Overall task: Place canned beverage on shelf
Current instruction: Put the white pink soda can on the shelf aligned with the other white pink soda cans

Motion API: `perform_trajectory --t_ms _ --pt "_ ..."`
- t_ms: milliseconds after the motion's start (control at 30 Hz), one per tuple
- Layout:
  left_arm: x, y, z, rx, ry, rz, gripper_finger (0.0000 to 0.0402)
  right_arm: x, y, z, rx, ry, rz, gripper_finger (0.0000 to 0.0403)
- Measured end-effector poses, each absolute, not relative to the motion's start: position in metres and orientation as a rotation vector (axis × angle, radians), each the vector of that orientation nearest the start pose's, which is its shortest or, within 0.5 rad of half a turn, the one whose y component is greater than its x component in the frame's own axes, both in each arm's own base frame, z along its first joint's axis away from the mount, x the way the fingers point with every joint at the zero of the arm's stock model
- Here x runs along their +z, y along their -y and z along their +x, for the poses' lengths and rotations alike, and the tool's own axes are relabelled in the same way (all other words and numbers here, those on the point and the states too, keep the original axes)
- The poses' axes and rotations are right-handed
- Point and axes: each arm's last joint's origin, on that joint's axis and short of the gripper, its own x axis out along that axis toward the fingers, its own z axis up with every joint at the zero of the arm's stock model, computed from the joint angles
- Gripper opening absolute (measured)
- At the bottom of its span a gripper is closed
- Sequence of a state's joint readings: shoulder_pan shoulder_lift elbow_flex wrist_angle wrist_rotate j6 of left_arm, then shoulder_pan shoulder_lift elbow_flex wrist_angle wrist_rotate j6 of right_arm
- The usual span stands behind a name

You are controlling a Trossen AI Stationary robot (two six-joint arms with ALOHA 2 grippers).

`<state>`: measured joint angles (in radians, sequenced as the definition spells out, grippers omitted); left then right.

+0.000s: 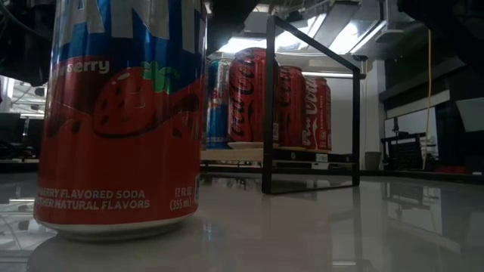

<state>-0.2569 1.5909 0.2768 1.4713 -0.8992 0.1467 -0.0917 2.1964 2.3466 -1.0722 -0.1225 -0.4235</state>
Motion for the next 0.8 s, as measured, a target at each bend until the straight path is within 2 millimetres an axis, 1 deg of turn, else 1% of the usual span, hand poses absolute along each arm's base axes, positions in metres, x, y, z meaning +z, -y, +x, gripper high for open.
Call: perform_trajectory --t_ms 300,800 --pt "0.1586 0.0394 0.23 0.552 0.09 0.059 0.0341 0.3338 0.0397 0.4642 0.208 -0.918 -0.3 0.0317" --pt "0.1583 0.0391 0.23 0.557 0.088 0.06 0.0341 0.3321 0.0422 0.4605 0.12 -0.983 -0.347 0.0317"
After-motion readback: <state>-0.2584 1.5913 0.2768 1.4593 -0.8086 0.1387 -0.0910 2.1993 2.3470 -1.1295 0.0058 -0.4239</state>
